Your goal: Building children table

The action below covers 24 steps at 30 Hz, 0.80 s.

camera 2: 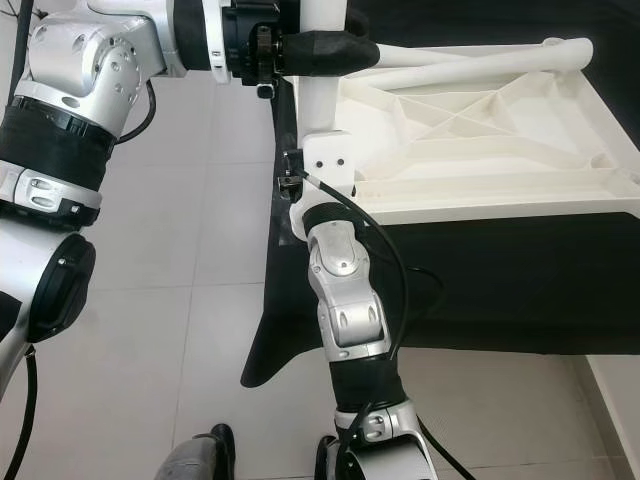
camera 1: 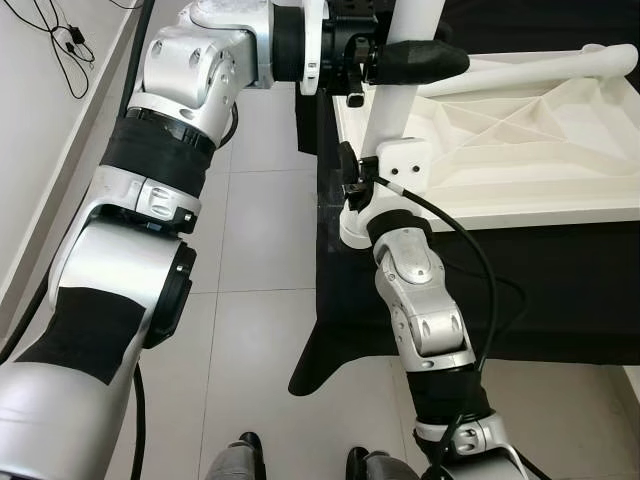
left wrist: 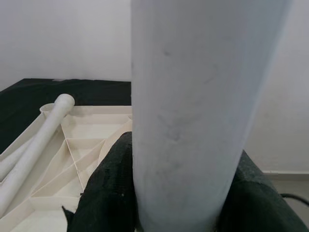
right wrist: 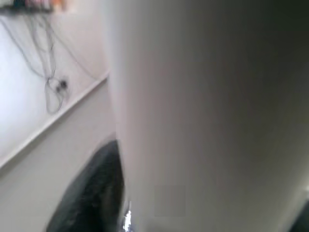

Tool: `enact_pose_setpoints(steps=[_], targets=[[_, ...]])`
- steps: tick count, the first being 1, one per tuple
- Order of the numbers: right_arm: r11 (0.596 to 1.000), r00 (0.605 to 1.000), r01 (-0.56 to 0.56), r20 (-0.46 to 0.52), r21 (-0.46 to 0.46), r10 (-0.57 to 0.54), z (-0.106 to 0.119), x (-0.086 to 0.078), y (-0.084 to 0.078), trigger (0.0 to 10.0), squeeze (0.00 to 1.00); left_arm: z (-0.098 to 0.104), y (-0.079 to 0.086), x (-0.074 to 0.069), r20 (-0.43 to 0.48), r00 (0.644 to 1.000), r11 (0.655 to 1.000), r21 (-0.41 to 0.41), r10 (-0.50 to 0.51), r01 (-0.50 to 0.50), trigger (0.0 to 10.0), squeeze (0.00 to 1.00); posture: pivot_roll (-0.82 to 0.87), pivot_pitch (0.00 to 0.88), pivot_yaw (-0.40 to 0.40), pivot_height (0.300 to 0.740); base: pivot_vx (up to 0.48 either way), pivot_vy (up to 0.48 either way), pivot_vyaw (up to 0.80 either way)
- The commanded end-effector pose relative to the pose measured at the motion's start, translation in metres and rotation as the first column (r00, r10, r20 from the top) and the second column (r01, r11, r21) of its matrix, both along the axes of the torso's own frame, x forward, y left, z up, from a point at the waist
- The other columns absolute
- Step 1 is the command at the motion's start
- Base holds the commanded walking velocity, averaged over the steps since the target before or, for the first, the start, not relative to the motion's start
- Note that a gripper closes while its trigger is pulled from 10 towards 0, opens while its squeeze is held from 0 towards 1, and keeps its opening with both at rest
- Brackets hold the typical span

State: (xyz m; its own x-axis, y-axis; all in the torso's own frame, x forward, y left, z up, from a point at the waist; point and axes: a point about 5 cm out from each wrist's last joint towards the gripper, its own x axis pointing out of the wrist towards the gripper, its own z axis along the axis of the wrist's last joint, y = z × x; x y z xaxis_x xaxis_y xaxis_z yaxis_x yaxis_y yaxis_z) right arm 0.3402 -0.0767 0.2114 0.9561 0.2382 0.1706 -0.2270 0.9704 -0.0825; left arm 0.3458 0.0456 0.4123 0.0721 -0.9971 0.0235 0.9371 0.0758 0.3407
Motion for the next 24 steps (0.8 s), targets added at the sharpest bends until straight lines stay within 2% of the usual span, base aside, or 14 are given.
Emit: enact_pose_setpoints(steps=[1,5,6,9,10,12,13,16,18,19,21,22,23,24], targets=[[0.990,0.988,-0.139,-0.065,-0.015,0.138,-0.010,0.000,0.016,10.0,1.00,0.001,-0.004,-0.001,0.016,1.000,1.000,0.016,-0.022,0.022,0.0,0.00,0.12,0.238,0.018,0.740,0.000,0.000,0.00],[0.975,0.975,-0.220,0.025,-0.014,0.221,0.014,0.012,-0.002,10.0,1.00,0.001,-0.004,0.000,0.014,1.000,1.000,0.017,-0.026,0.026,0.0,0.00,0.11,0.240,0.016,0.740,0.000,0.000,0.00],[0.975,0.975,-0.220,0.025,-0.014,0.221,0.014,0.012,-0.002,10.0,1.00,0.001,-0.004,0.000,0.014,1.000,1.000,0.017,-0.026,0.026,0.0,0.00,0.11,0.240,0.016,0.740,0.000,0.000,0.00],[0.924,0.919,-0.368,0.113,-0.101,0.378,0.045,0.022,-0.029,10.0,1.00,0.000,-0.004,-0.001,0.008,0.999,0.999,0.015,-0.033,0.033,0.0,0.00,0.11,0.243,0.017,0.740,0.000,0.000,0.00],[0.924,0.919,-0.368,0.113,-0.101,0.378,0.045,0.022,-0.029,10.0,1.00,0.000,-0.004,-0.001,0.008,0.999,0.999,0.015,-0.033,0.033,0.0,0.00,0.11,0.243,0.017,0.740,0.000,0.000,0.00],[0.883,0.884,-0.430,0.111,-0.186,0.454,0.059,0.027,-0.045,10.0,0.51,-0.002,-0.005,-0.001,0.005,0.999,0.999,0.018,-0.040,0.040,0.0,0.00,0.11,0.245,0.020,0.740,0.000,0.000,0.00],[0.868,0.872,-0.451,0.105,-0.208,0.478,0.063,0.028,-0.049,10.0,0.00,-0.002,-0.005,-0.001,0.004,0.999,0.999,0.019,-0.042,0.042,0.0,0.00,0.11,0.245,0.020,0.740,0.000,0.000,0.00],[0.845,0.853,-0.489,0.083,-0.214,0.515,0.067,0.033,-0.055,10.0,0.00,-0.003,-0.006,0.000,0.003,0.999,0.999,0.020,-0.046,0.046,0.0,0.00,0.11,0.246,0.020,0.740,0.000,0.000,0.00],[0.802,0.820,-0.548,0.039,-0.238,0.571,0.066,0.035,-0.056,10.0,0.00,-0.003,-0.007,0.000,0.000,0.999,0.998,0.017,-0.052,0.052,0.0,0.00,0.11,0.251,0.020,0.740,0.000,0.000,0.00],[0.802,0.820,-0.548,0.039,-0.238,0.571,0.066,0.035,-0.056,10.0,0.00,-0.003,-0.007,0.000,0.000,0.999,0.998,0.017,-0.052,0.052,0.0,0.00,0.11,0.251,0.020,0.740,0.000,0.000,0.00],[0.768,0.793,-0.589,0.005,-0.249,0.609,0.065,0.039,-0.056,10.0,0.00,-0.004,-0.007,0.000,-0.003,0.998,0.998,0.014,-0.056,0.056,0.0,0.00,0.11,0.253,0.018,0.740,0.000,0.000,0.00],[0.768,0.793,-0.589,0.005,-0.249,0.609,0.065,0.039,-0.056,10.0,0.00,-0.004,-0.007,0.000,-0.003,0.998,0.998,0.014,-0.056,0.056,0.0,0.00,0.11,0.253,0.018,0.740,0.000,0.000,0.00],[0.745,0.770,-0.621,-0.014,-0.242,0.637,0.065,0.040,-0.056,7.0,0.00,-0.004,-0.007,0.000,-0.007,0.998,0.998,0.013,-0.057,0.057,0.0,0.00,0.11,0.256,0.017,0.740,0.000,0.000,0.00],[0.726,0.754,-0.643,-0.032,-0.244,0.656,0.064,0.042,-0.056,0.0,0.00,-0.005,-0.007,0.001,-0.009,0.998,0.998,0.014,-0.058,0.058,0.0,0.00,0.11,0.259,0.015,0.740,0.000,0.000,0.00]])
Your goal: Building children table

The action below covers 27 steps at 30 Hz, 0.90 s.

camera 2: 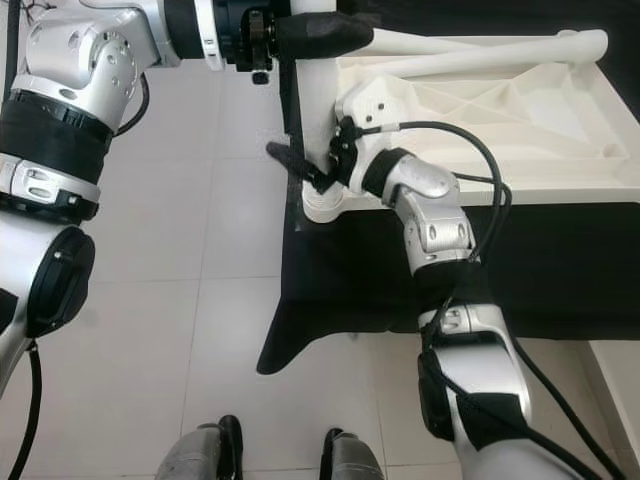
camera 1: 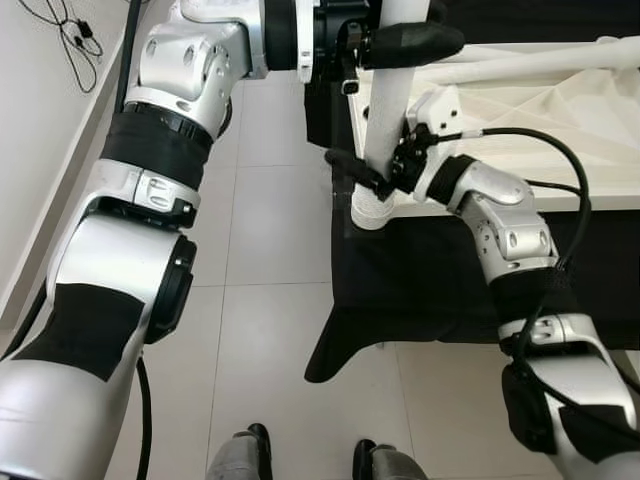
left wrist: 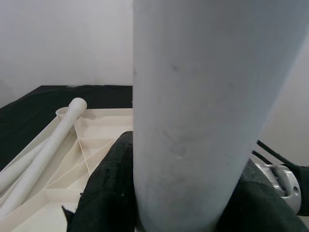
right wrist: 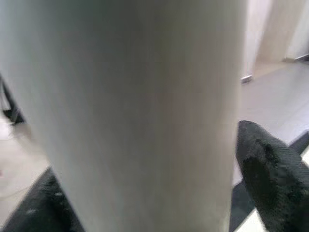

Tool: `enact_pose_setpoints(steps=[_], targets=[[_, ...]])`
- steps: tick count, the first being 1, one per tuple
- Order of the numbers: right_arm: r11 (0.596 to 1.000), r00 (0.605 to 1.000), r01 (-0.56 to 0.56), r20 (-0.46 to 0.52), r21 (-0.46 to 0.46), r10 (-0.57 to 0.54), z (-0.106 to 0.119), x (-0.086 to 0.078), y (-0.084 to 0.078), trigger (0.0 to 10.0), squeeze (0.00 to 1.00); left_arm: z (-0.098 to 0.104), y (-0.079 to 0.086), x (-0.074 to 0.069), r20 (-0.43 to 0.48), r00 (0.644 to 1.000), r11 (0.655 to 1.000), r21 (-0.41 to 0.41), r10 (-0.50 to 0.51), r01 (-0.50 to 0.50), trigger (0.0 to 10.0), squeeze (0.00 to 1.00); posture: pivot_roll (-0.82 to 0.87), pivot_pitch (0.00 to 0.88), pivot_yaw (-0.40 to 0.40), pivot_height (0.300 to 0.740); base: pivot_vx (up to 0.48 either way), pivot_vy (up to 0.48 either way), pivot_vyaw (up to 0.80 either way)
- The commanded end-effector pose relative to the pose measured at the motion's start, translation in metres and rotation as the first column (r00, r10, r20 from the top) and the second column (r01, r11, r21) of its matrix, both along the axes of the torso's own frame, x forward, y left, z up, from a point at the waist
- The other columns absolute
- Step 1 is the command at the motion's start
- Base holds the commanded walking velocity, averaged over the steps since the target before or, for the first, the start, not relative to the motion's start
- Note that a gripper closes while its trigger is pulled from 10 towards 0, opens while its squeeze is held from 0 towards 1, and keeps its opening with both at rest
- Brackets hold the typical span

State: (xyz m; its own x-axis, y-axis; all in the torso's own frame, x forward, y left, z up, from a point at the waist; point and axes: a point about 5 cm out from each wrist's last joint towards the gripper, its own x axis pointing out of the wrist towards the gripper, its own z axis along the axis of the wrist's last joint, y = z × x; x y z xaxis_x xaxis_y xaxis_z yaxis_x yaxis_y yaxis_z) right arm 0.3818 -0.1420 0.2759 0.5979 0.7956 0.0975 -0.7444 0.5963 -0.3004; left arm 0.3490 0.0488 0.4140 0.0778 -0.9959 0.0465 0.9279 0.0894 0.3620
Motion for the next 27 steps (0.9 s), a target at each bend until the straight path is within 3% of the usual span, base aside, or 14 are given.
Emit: enact_pose_setpoints(steps=[1,9,18,19,21,22,24,25,27], targets=[[0.998,0.998,-0.066,-0.005,-0.022,0.066,0.000,0.001,0.010,0.0,0.00,-0.007,-0.010,-0.003,-0.034,0.997,0.997,0.035,-0.064,0.065,0.0,0.00,0.11,0.259,0.015,0.740,0.000,0.000,0.00],[0.992,0.991,-0.123,-0.050,0.003,0.123,0.002,0.007,0.014,0.0,0.00,-0.009,-0.010,-0.002,-0.041,0.997,0.998,0.034,-0.061,0.062,0.0,0.00,0.11,0.270,0.010,0.740,0.000,0.000,0.00],[0.995,0.992,-0.103,-0.074,0.017,0.104,-0.005,0.010,0.014,0.0,0.00,-0.008,-0.011,-0.001,-0.035,0.998,0.998,0.026,-0.060,0.061,0.0,0.00,0.11,0.272,0.012,0.740,0.000,0.000,0.00],[0.997,0.994,-0.078,-0.079,0.026,0.080,-0.007,0.012,0.013,0.0,0.00,-0.009,-0.011,0.000,-0.040,0.998,0.998,0.027,-0.053,0.054,10.0,1.00,0.11,0.272,0.013,0.740,0.000,0.000,0.00],[0.999,0.995,-0.022,-0.095,0.043,0.026,-0.012,0.015,0.011,0.0,0.00,-0.009,-0.011,0.002,-0.041,0.999,0.999,0.026,-0.019,0.020,10.0,1.00,0.10,0.273,0.008,0.740,0.000,0.000,0.00],[0.997,0.992,0.048,-0.117,0.063,-0.040,-0.019,0.017,0.008,0.0,0.00,-0.010,-0.011,0.004,-0.031,1.000,1.000,0.031,0.000,0.001,10.0,0.00,0.10,0.274,0.002,0.740,0.000,0.000,0.00],[0.980,0.971,0.187,-0.165,0.074,-0.173,-0.037,0.019,0.005,0.0,0.00,-0.011,-0.011,0.005,-0.019,1.000,0.999,0.033,0.021,-0.020,10.0,0.00,0.10,0.275,-0.006,0.740,0.000,0.000,0.00],[0.980,0.971,0.187,-0.165,0.074,-0.173,-0.037,0.019,0.005,0.0,0.00,-0.011,-0.011,0.005,-0.019,1.000,0.999,0.033,0.021,-0.020,10.0,0.00,0.10,0.275,-0.006,0.740,0.000,0.000,0.00],[0.942,0.922,0.334,-0.220,0.038,-0.319,-0.065,0.014,0.008,0.0,0.00,-0.011,-0.010,0.006,-0.018,0.999,0.999,0.031,0.032,-0.031,10.0,0.00,0.11,0.276,-0.010,0.740,0.000,0.000,0.00]])
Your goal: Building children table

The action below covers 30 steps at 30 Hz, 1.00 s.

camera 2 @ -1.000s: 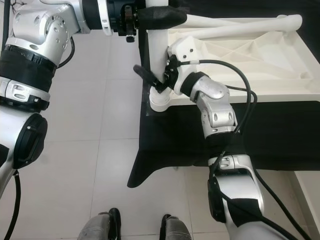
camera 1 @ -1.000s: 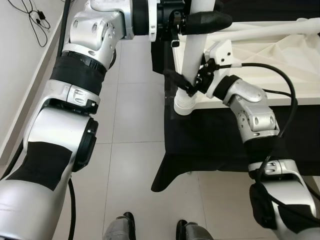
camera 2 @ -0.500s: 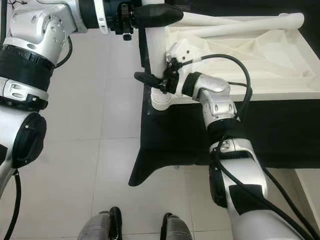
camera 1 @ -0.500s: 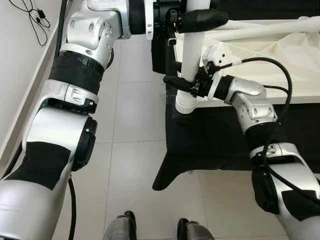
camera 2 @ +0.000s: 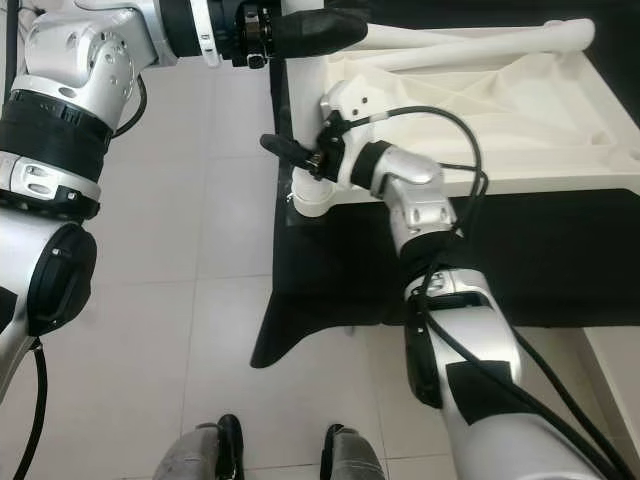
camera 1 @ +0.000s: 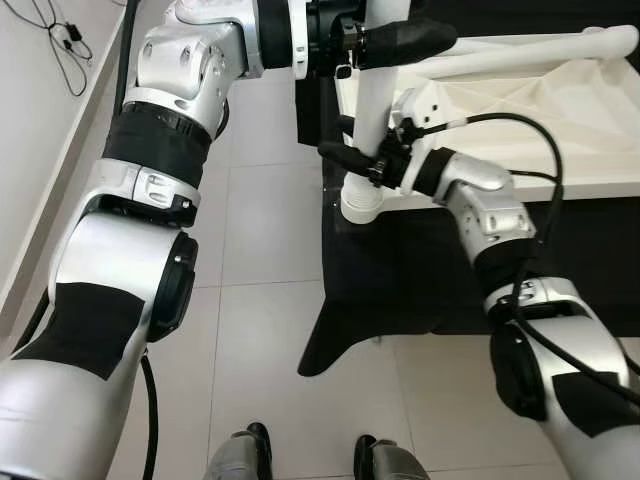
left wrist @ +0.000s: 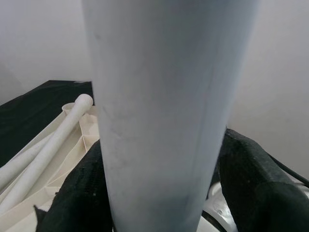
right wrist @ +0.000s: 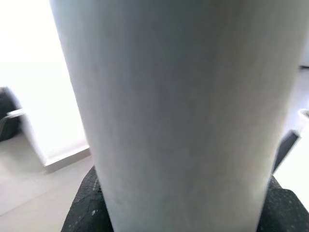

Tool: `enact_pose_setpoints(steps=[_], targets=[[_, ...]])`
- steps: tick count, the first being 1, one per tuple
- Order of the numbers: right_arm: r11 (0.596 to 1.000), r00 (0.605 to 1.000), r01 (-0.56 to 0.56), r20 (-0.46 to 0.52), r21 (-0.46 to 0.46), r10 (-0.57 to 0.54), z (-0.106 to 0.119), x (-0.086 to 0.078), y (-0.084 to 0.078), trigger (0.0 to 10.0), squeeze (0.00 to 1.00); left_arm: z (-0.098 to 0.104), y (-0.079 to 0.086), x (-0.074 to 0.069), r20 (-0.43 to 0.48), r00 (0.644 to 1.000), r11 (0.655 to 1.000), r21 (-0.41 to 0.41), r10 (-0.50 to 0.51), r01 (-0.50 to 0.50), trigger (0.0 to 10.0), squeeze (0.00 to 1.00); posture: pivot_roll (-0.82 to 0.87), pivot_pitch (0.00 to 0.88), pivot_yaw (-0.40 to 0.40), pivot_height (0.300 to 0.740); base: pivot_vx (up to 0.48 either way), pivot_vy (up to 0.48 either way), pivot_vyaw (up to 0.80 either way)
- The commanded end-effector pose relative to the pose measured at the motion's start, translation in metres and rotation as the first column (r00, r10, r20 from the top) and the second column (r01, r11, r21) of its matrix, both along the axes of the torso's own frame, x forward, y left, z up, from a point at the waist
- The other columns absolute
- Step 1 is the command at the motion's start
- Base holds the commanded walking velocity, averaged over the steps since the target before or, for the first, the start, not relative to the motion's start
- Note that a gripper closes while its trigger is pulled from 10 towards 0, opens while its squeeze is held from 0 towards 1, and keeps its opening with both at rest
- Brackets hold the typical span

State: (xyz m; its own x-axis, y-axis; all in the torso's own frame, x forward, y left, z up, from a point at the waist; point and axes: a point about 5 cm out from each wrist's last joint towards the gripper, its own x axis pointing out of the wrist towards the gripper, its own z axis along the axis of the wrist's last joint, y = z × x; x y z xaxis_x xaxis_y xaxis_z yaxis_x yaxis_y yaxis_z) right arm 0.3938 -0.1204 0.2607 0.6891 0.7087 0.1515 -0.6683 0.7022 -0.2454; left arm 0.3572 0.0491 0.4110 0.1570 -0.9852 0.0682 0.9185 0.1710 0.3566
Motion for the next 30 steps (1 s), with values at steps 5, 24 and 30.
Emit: enact_pose_setpoints(steps=[5,24,30], targets=[[0.883,0.834,0.464,-0.300,-0.068,-0.462,-0.106,-0.040,0.008,0.0,0.00,-0.008,-0.008,-0.001,-0.015,0.999,0.998,0.052,-0.032,0.033,10.0,0.00,0.12,0.273,-0.006,0.740,0.000,0.000,0.00],[0.810,0.781,0.585,-0.241,-0.043,-0.576,-0.074,-0.042,0.015,0.0,0.00,-0.006,-0.010,0.000,-0.009,0.999,0.998,0.054,-0.034,0.034,0.0,0.00,0.11,0.259,0.010,0.740,0.000,0.000,0.00],[0.807,0.776,0.590,-0.253,-0.037,-0.578,-0.074,-0.043,0.016,0.0,0.00,-0.005,-0.011,0.000,-0.011,0.999,0.998,0.053,-0.037,0.038,0.0,0.00,0.10,0.262,0.013,0.740,0.000,0.000,0.00]])
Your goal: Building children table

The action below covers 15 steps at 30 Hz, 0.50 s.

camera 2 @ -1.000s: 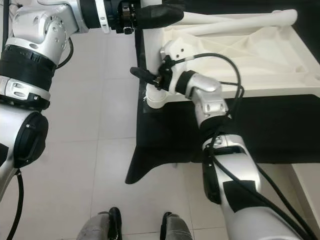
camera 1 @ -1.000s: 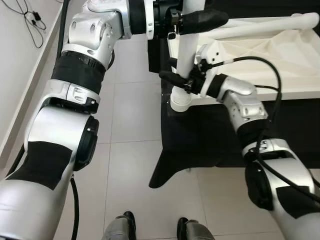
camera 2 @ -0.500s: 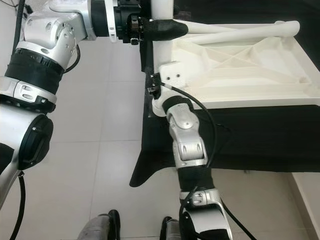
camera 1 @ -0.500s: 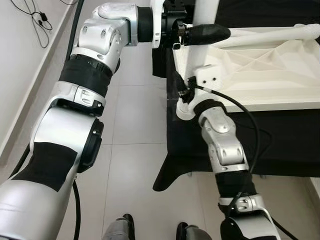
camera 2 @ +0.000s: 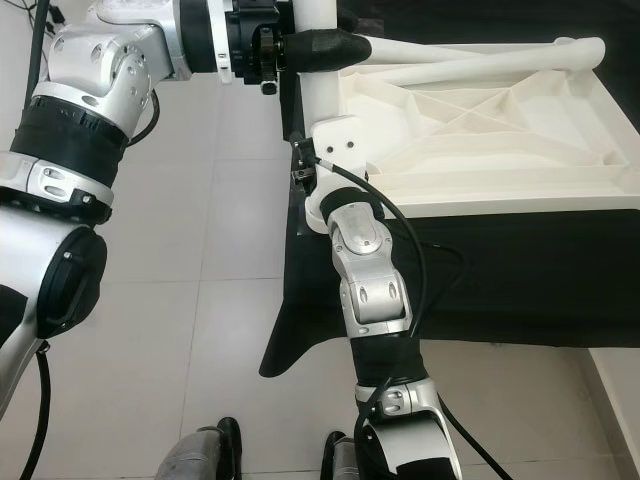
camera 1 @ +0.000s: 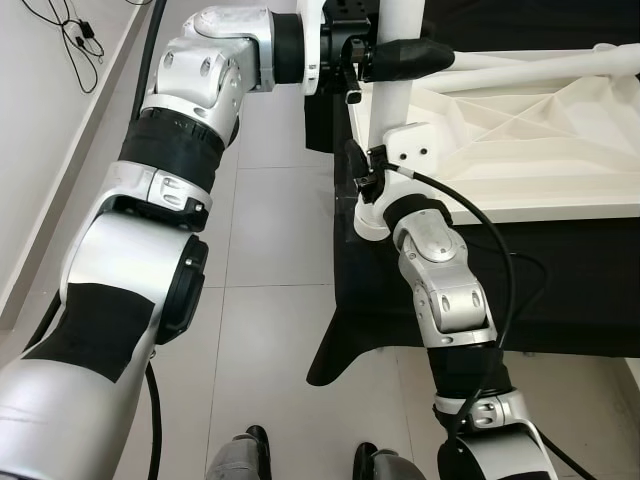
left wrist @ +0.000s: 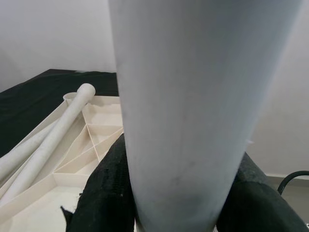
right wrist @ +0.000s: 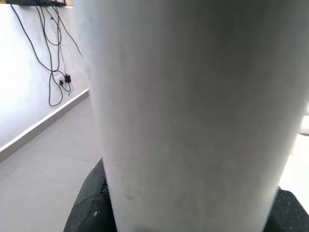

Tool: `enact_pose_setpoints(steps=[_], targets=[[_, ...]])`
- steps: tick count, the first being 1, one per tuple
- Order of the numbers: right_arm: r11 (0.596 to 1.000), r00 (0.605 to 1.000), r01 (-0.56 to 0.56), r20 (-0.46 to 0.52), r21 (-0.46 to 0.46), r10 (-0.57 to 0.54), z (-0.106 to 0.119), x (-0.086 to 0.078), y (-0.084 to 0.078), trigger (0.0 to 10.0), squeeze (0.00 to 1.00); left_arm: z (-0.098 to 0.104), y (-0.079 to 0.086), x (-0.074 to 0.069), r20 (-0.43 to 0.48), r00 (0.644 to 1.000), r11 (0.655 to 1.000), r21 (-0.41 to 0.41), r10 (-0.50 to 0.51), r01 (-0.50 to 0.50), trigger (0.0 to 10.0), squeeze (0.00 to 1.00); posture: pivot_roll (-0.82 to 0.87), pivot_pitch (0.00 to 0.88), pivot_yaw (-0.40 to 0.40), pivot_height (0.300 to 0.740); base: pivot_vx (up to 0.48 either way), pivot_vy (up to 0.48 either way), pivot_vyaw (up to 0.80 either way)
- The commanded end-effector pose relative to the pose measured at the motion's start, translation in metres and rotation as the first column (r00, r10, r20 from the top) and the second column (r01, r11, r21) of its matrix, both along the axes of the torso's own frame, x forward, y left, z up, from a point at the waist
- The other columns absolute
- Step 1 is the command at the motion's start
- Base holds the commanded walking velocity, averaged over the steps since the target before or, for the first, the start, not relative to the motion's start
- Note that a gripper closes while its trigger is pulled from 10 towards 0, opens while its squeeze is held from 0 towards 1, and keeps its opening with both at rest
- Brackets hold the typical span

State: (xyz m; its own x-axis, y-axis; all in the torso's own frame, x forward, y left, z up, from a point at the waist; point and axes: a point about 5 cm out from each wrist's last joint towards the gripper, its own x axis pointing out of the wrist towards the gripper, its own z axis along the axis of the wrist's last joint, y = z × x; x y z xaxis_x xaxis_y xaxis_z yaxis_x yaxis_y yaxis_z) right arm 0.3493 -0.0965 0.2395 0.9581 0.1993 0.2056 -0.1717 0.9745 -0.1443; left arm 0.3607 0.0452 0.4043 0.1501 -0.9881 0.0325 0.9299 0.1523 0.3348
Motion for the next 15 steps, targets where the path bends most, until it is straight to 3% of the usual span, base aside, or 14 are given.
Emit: enact_pose_setpoints(steps=[1,8,9,11,12,15], targets=[[0.999,0.963,0.047,-0.267,0.005,-0.044,-0.0526,0.0006,-0.0070,0.0,0.00,0.0016,-0.0076,-0.0029,0.018,0.999,0.999,0.023,-0.030,0.030,0.0,0.00,0.10,0.263,0.014,0.740,0.000,0.000,0.00],[0.998,0.959,0.062,-0.276,0.017,-0.055,-0.0502,0.0004,-0.0078,0.0,0.00,0.0002,-0.0088,-0.0016,0.013,0.999,0.999,0.031,-0.032,0.031,0.0,0.00,0.10,0.264,0.015,0.740,0.000,0.000,0.00],[0.997,0.958,0.072,-0.278,0.023,-0.063,-0.0494,0.0008,-0.0084,3.6,0.00,0.0003,-0.0100,-0.0016,0.012,0.999,0.999,0.033,-0.039,0.038,0.0,0.00,0.10,0.265,0.017,0.740,0.000,0.000,0.00],[0.997,0.958,0.078,-0.279,0.027,-0.068,-0.0490,0.0011,-0.0087,3.6,0.00,0.0004,-0.0108,-0.0016,0.011,0.999,0.999,0.034,-0.044,0.043,0.0,0.00,0.10,0.265,0.017,0.740,0.000,0.000,0.00],[0.996,0.958,0.078,-0.279,0.036,-0.065,-0.0483,0.0015,-0.0080,10.0,0.00,0.0011,-0.0120,-0.0021,0.012,0.999,0.998,0.032,-0.052,0.051,0.0,0.00,0.10,0.265,0.019,0.740,0.000,0.000,0.00],[0.997,0.961,0.068,-0.272,0.046,-0.053,-0.0469,0.0019,-0.0063,10.0,0.00,0.0024,-0.0138,-0.0030,0.013,0.998,0.998,0.029,-0.063,0.062,0.0,0.00,0.10,0.266,0.021,0.740,0.000,0.000,0.00]])
